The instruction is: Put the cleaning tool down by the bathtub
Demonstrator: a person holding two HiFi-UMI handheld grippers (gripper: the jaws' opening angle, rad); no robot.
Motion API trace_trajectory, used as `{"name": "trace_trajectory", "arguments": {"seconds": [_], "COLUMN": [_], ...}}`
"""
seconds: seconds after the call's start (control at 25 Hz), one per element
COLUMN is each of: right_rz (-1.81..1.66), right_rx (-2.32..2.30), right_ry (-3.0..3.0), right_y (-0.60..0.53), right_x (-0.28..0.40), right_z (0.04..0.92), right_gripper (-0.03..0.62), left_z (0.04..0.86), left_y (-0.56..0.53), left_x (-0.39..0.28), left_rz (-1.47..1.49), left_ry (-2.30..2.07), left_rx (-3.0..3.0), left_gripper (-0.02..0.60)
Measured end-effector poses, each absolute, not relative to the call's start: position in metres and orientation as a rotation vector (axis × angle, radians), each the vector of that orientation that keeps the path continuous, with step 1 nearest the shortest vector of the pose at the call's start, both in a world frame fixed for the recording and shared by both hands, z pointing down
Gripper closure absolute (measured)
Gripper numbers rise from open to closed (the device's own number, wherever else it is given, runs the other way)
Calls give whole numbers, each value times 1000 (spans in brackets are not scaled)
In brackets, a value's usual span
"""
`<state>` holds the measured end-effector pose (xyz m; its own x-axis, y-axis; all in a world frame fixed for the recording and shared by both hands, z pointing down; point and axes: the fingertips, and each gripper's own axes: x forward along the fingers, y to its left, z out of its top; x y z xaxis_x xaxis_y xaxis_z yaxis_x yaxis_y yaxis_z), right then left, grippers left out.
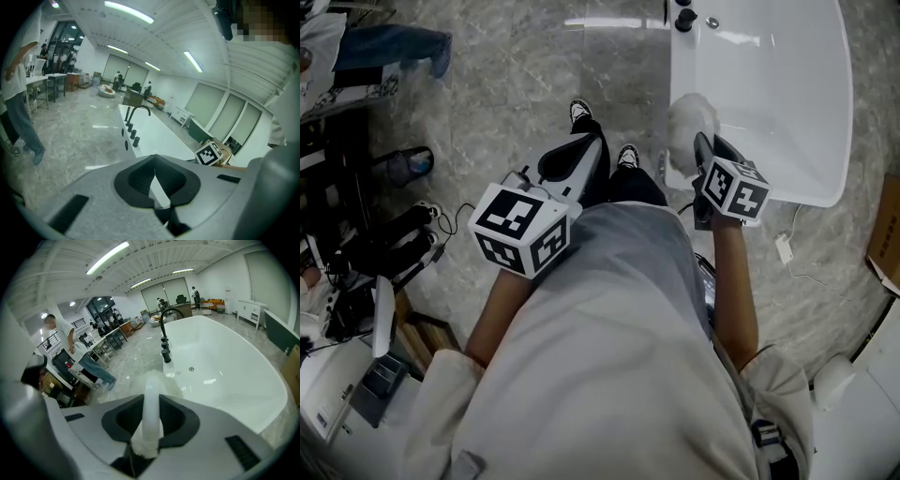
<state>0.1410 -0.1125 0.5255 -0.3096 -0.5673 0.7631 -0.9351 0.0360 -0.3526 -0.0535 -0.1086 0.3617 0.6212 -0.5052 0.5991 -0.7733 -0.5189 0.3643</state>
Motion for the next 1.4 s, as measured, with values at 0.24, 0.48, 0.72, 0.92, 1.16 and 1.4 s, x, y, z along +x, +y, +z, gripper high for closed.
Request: {"name": "trace_trajectory", "arguments": {"seconds": [0.24,0.48,0.72,0.92,1.16,1.4], "right_rz": [1220,1240,1250,1267,1294,1310], "right_rx": [1495,1479,1493,1483,1478,1458], "right_ry": [-1883,-1862,-1826,-1794,-1770,-1730], "right_y": [-109,-103,-97,-97,-97,-89], "right_x": [141,141,143,139,134,135], "right_z": [539,556,567,585,596,612], "right_gripper": [508,508,509,509,508,508], "left_z": [361,363,363,366,364,364], "left_y": [-109,-104,-98,-102,-104,-103], "left_x": [-58,-55,-56,-62,-69,-74], "left_rz": [562,567,562,556,552,545], "left_ry": [-998,-988,-988,-998,-1002,-1014], "left_rx": [2215,2221,2221,2215,2209,2200], "left_gripper": [577,577,577,577,577,577]}}
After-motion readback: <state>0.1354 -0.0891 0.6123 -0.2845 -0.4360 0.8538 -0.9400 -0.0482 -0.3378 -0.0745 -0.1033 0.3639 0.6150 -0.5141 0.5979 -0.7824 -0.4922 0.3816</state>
